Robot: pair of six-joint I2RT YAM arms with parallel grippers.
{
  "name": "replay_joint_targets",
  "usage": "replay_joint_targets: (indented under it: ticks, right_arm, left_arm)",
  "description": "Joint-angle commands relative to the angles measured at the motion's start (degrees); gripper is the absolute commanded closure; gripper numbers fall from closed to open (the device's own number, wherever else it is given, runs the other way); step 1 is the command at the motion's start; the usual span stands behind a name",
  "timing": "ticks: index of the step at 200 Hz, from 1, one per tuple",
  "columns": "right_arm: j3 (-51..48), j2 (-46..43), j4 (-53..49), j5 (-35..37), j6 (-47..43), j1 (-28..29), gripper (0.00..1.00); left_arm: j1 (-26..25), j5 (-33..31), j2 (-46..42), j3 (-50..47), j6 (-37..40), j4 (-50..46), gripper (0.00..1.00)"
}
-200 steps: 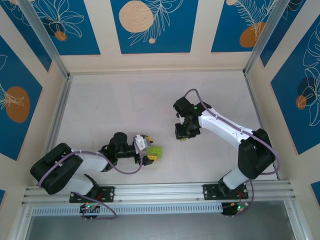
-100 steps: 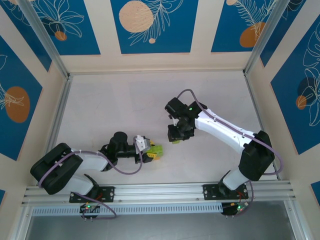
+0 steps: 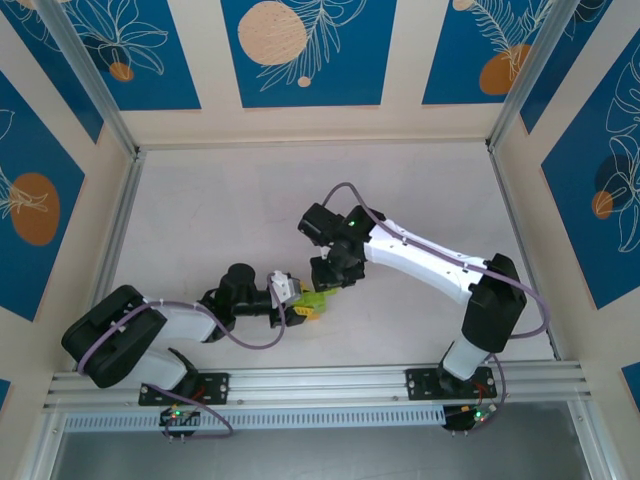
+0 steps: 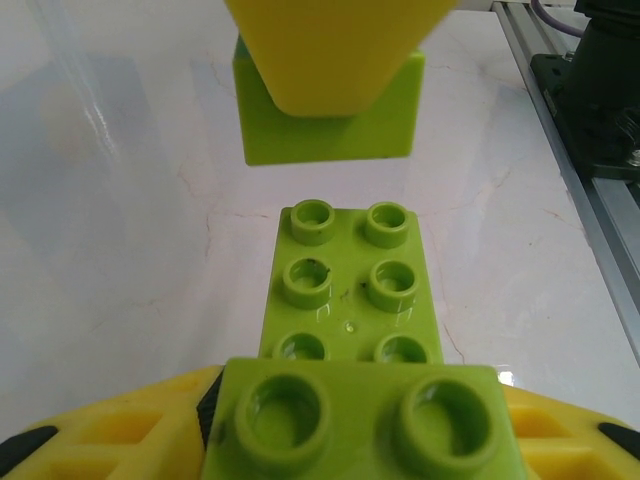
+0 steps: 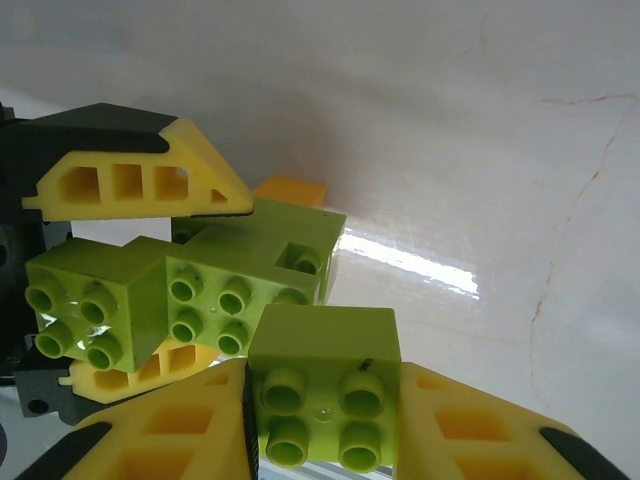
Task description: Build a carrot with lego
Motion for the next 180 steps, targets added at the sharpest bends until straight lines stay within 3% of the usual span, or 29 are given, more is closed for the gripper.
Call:
replay_joint_targets:
  ticks: [1,47,180]
  right_arm:
    - [1.24,0.77,-1.41,-1.23,2.05,0.88,0.67]
    - [1.18,0.92,-1.58,-1.33,2.67,1.33,0.67]
    - [1.41,3.31,-0.79,-1.55,3.35,1.92,0.67]
  left_arm:
    - [0.60,2.46,0.81,0.75,1.36,0.35,0.49]
    - [0.63,2.60,0.70,0.62,1.49,0.53,0.54]
    - [0.55,2.11,0.72,0.70,1.45,0.35,0.55]
